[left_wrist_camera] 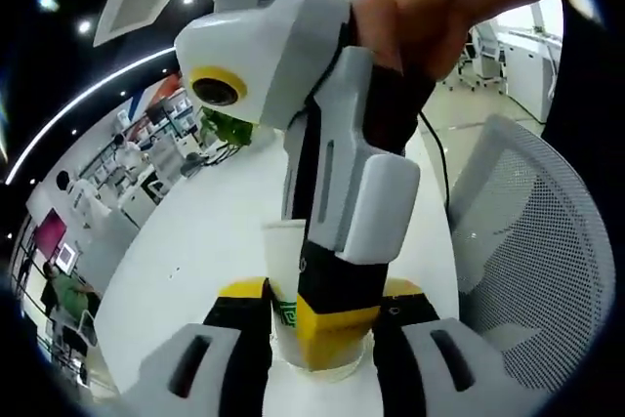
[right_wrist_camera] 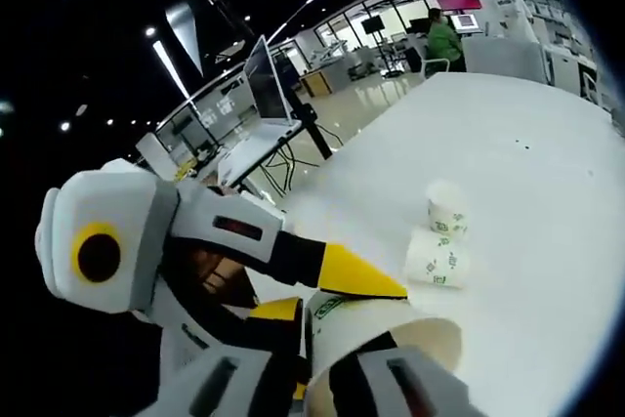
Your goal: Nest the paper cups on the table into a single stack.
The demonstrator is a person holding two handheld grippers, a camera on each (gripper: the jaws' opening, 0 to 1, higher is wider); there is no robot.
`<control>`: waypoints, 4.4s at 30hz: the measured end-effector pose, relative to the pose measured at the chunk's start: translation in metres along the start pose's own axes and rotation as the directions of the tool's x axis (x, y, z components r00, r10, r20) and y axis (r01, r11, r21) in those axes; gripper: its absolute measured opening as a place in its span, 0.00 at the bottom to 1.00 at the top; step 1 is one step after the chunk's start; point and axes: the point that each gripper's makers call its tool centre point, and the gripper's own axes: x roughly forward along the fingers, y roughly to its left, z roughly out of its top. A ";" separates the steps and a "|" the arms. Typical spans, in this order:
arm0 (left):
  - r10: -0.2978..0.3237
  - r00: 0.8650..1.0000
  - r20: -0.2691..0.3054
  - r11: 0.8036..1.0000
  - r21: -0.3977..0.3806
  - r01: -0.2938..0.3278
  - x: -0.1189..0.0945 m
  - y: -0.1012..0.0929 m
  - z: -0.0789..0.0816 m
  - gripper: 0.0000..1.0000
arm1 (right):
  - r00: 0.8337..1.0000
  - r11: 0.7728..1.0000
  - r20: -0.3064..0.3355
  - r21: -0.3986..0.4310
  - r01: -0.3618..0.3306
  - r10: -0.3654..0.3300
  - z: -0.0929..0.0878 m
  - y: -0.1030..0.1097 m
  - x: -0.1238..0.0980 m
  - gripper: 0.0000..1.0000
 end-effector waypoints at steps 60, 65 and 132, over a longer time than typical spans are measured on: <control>0.122 0.980 -0.157 0.894 -0.411 -0.177 -0.077 0.010 -0.098 0.48 | 0.902 0.894 -0.385 -0.448 0.001 -0.194 -0.032 -0.014 0.032 0.00; 0.121 0.979 -0.162 0.895 -0.410 -0.179 -0.081 0.009 -0.100 0.48 | 0.882 0.874 -0.422 -0.484 -0.026 -0.207 -0.037 -0.016 0.035 0.00; 0.049 0.978 -0.202 0.915 -0.384 -0.126 -0.073 -0.006 -0.113 0.45 | 0.820 0.797 -0.504 -0.595 -0.100 -0.273 -0.040 -0.023 0.021 0.16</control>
